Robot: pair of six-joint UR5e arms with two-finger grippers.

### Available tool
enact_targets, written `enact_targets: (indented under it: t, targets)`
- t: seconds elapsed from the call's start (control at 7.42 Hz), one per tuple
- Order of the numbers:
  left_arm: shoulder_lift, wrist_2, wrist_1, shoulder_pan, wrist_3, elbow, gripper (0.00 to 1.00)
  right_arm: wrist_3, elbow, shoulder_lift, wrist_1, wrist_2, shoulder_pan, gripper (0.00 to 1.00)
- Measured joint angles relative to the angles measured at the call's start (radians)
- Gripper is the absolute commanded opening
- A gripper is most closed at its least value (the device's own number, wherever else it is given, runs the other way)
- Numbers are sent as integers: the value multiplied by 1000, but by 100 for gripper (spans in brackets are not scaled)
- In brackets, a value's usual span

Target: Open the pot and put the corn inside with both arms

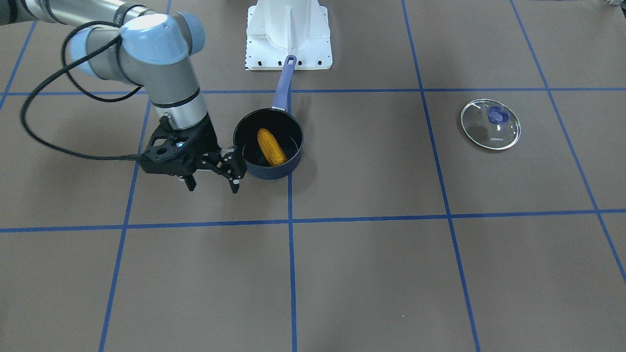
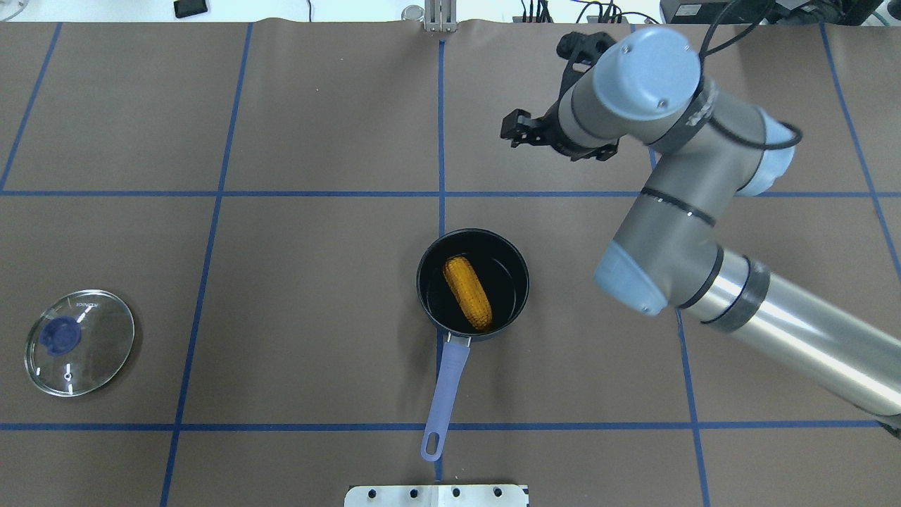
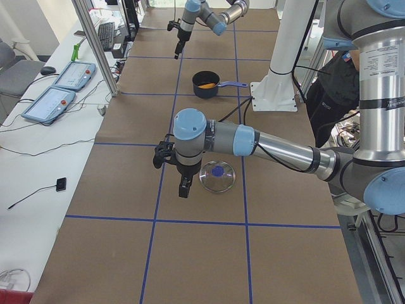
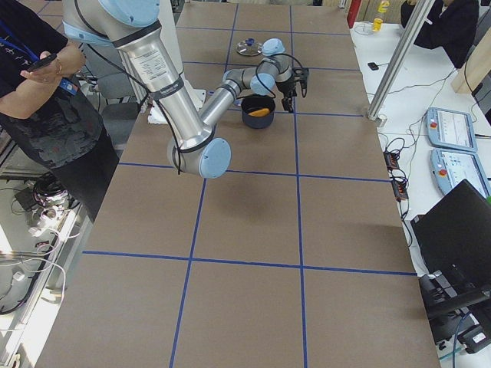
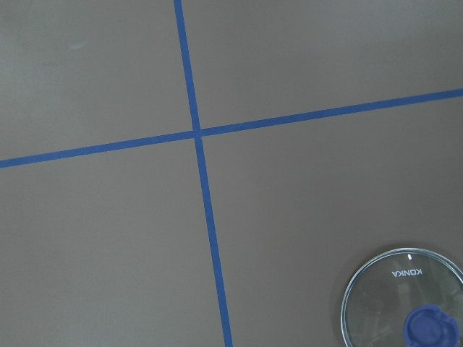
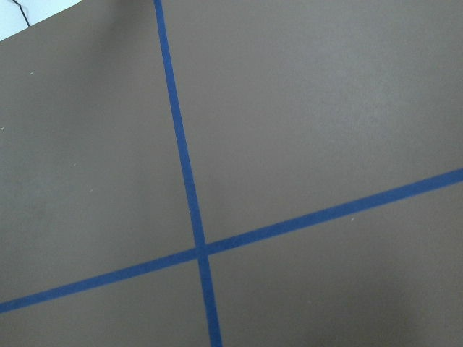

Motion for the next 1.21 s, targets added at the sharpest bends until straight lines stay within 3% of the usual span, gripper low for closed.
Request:
enact_targets:
  t: [0.27, 0.67, 0.94, 1.21]
  targets:
    - [0, 0, 3, 0, -11, 2, 98, -450, -20, -87, -104, 174, 225, 100]
    - [14, 1, 3, 0, -75, 36, 98, -1010, -44, -303, -134, 349, 517, 100]
    - [20, 1, 0, 0, -82, 55, 98, -1217, -42, -469, -130, 437, 677, 100]
    - [24, 4, -5, 0, -46, 67, 98, -1305, -35, -594, -125, 441, 765, 100]
